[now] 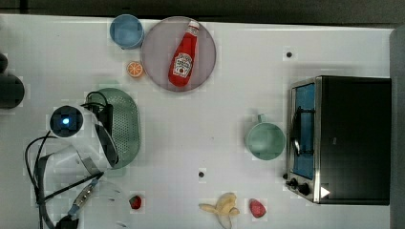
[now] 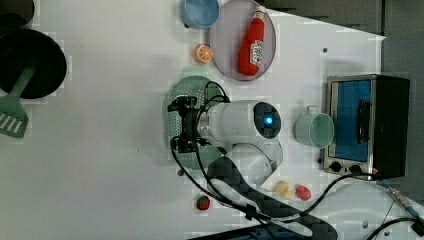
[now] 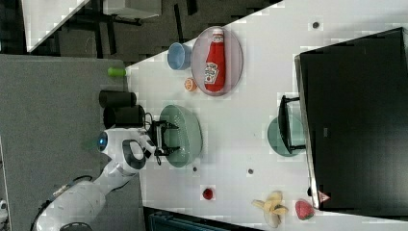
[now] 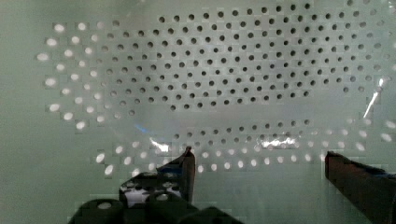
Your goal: Drag strainer right to left.
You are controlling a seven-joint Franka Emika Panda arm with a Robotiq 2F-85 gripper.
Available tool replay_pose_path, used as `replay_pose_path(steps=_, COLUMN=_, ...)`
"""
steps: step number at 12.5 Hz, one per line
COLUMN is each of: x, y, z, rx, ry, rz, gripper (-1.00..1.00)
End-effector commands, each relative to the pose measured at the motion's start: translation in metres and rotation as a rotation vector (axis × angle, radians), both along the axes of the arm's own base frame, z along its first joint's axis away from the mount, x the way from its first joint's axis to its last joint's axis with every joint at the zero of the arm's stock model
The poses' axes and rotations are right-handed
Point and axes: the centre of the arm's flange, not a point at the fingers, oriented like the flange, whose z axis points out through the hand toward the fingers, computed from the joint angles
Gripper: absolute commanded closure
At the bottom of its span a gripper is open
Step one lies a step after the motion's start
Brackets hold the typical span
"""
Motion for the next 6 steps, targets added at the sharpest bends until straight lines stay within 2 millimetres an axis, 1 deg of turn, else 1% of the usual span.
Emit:
replay_pose_path(steps=1, x=0.006, y=0.029, z=0.009, rx=0.028, ry=-0.023, rz=-0.055, gripper=-1.0)
replay_pose_path(steps=3, x=0.005, y=0.044, z=0.011, rx=0.036, ry=-0.022, rz=-0.094, gripper=-1.0)
replay_pose_path(steps=6, x=0.003, y=0.061, z=0.009, rx=0.047, ry=-0.025, rz=-0.086, gripper=-1.0)
